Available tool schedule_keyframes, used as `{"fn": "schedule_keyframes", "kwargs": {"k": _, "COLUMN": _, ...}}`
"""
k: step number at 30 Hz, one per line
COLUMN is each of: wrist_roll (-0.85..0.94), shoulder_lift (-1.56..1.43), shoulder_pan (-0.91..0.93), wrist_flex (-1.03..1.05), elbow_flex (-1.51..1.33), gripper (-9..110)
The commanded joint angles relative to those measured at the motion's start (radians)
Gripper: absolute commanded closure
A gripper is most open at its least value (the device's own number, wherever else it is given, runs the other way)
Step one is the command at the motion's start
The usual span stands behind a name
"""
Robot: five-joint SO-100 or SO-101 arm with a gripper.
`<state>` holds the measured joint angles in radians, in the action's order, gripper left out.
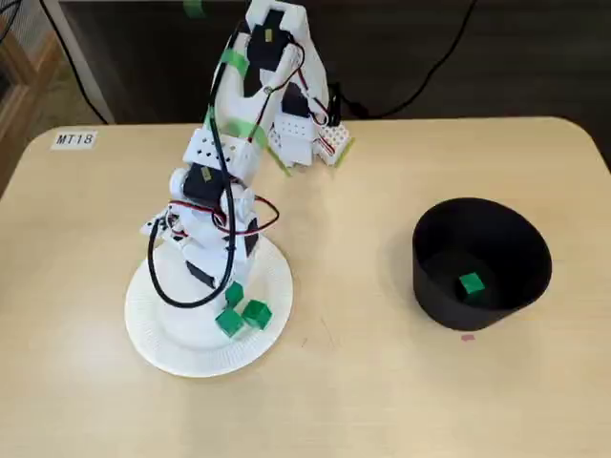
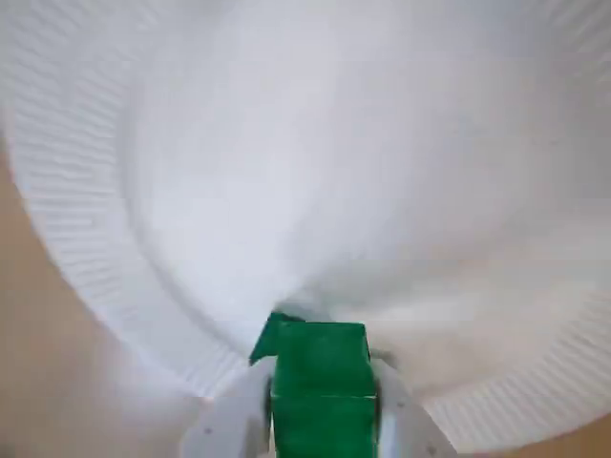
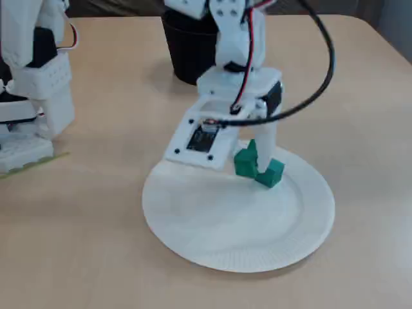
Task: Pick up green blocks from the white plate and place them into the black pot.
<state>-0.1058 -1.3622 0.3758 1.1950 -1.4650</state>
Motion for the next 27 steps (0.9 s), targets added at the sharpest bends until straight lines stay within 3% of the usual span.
{"fn": "schedule_keyframes", "kwargs": {"k": 1, "wrist_roll": 0.15, "shoulder_lift": -0.278, "shoulder_pan": -0.048, "wrist_flex": 0.009, "elbow_flex": 0.052, "gripper": 104}}
{"fn": "schedule_keyframes", "kwargs": {"k": 4, "wrist_roll": 0.216, "shoulder_lift": -0.465, "shoulder_pan": -0.206, "wrist_flex": 0.028, "elbow_flex": 0.011, "gripper": 104}}
{"fn": "schedule_keyframes", "kwargs": {"k": 9, "wrist_roll": 0.144, "shoulder_lift": -0.678, "shoulder_pan": -0.515, "wrist_flex": -0.055, "elbow_flex": -0.14, "gripper": 104}}
{"fn": "schedule_keyframes", "kwargs": {"k": 17, "wrist_roll": 0.057, "shoulder_lift": -0.742, "shoulder_pan": -0.96, "wrist_flex": -0.476, "elbow_flex": -0.446, "gripper": 104}}
{"fn": "schedule_keyframes", "kwargs": {"k": 20, "wrist_roll": 0.051, "shoulder_lift": -0.695, "shoulder_pan": -1.023, "wrist_flex": -0.675, "elbow_flex": -0.551, "gripper": 104}}
{"fn": "schedule_keyframes", "kwargs": {"k": 27, "wrist_roll": 0.083, "shoulder_lift": -0.522, "shoulder_pan": -1.019, "wrist_flex": -0.848, "elbow_flex": -0.571, "gripper": 104}}
